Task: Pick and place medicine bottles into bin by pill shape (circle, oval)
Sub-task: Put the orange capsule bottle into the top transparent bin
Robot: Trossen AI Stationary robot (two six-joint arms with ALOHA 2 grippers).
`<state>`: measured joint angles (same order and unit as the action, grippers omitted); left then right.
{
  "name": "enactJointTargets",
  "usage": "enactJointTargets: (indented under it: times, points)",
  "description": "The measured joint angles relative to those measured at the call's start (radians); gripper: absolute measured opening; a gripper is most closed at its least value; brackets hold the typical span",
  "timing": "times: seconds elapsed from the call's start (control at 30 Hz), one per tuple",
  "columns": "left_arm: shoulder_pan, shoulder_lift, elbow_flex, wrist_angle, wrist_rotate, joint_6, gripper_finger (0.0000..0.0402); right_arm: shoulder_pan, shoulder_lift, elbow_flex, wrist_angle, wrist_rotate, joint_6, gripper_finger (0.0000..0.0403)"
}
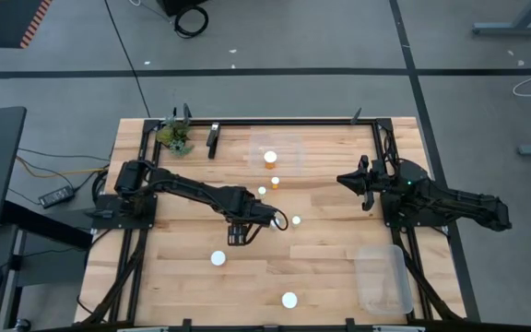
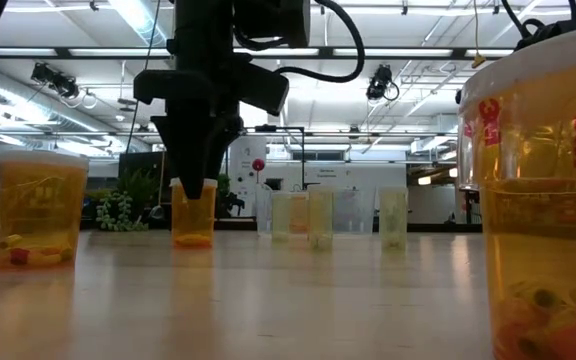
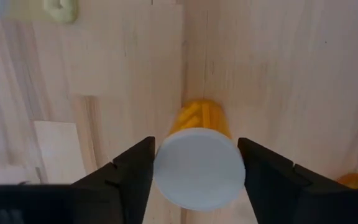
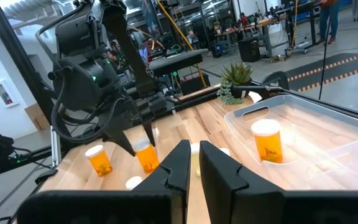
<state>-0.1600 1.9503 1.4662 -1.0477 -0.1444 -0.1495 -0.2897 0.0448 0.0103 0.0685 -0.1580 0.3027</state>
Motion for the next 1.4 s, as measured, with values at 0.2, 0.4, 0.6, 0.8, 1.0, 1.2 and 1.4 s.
enactJointTargets:
  times: [0.2, 0.4, 0.6, 0.8, 1.0, 1.2, 1.4]
  points:
    - [0.009, 0.000, 0.000, -0.001, -0.001, 0.008, 0.0217, 0.000, 0.000, 0.000, 0.000, 0.000, 0.000, 0.0041]
    - [0.053, -0.015, 0.025, -0.031, 0.012, 0.040, 0.0219, 0.000, 0.000, 0.000, 0.000, 0.000, 0.000, 0.0041]
    - [0.113, -0.014, 0.100, -0.079, 0.015, 0.107, 0.0217, 0.000, 0.000, 0.000, -0.002, 0.000, 0.000, 0.0041]
    - [0.180, -0.015, 0.202, -0.096, 0.017, 0.169, 0.0221, 0.000, 0.000, 0.000, -0.001, 0.000, 0.000, 0.0041]
    - [0.261, -0.015, 0.303, -0.079, 0.017, 0.247, 0.0218, 0.000, 0.000, 0.000, -0.001, 0.000, 0.000, 0.0041]
    - [0.351, -0.015, 0.335, -0.023, 0.008, 0.298, 0.0225, 0.000, 0.000, 0.000, -0.001, 0.000, 0.000, 0.0041]
    - [0.425, -0.011, 0.335, 0.071, 0.006, 0.319, 0.0221, 0.000, 0.000, 0.000, -0.001, 0.000, 0.000, 0.0041]
